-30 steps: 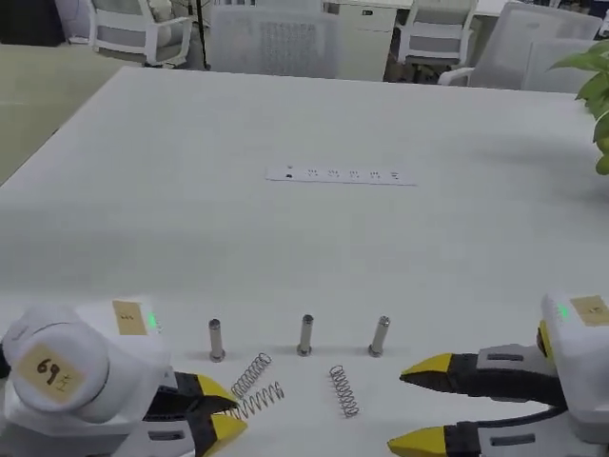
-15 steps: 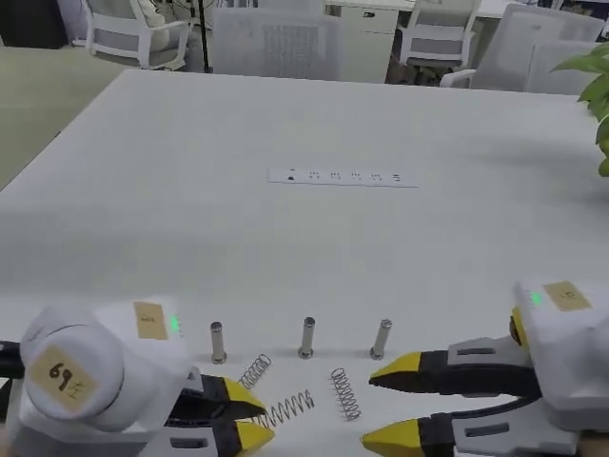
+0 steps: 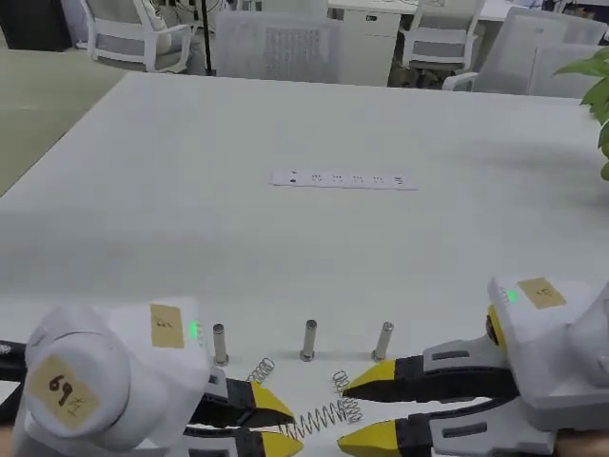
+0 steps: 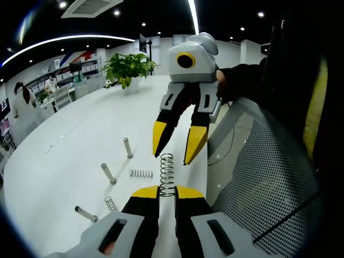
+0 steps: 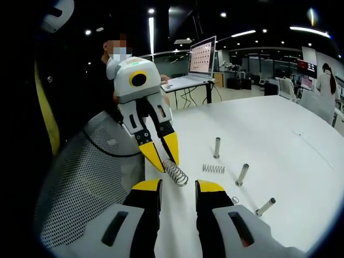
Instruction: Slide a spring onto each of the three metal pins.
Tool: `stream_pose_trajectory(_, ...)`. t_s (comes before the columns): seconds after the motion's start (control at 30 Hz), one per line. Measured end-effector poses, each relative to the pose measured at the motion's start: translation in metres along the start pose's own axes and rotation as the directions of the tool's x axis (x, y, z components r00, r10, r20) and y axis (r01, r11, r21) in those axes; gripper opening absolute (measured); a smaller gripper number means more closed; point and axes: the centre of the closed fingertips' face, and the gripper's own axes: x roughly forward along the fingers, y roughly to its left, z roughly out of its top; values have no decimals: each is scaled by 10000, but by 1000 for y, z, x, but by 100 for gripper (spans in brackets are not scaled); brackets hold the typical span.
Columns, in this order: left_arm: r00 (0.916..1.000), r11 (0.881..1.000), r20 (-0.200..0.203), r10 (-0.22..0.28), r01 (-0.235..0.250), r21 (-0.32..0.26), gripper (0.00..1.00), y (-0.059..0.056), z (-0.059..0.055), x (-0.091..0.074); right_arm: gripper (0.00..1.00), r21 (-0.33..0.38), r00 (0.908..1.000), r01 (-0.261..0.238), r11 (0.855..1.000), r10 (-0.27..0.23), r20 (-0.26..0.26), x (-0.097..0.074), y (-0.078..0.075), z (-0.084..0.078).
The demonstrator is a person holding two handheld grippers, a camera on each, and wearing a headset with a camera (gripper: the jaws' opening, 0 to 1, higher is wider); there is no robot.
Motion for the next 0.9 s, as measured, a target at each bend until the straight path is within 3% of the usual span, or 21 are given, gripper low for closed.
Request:
stream_pose_trajectory(0.37, 9996, 9996, 219, -168, 164, 211, 2, -6, 9, 2, 15, -56, 9995, -283, 9996, 283, -102, 2, 7, -2)
stream_pose_trajectory(0.9, 9998, 9994, 19, -194, 194, 300, 2, -7, 4, 4, 10, -343, 9989, -449, 9984, 444, -145, 4, 11, 10)
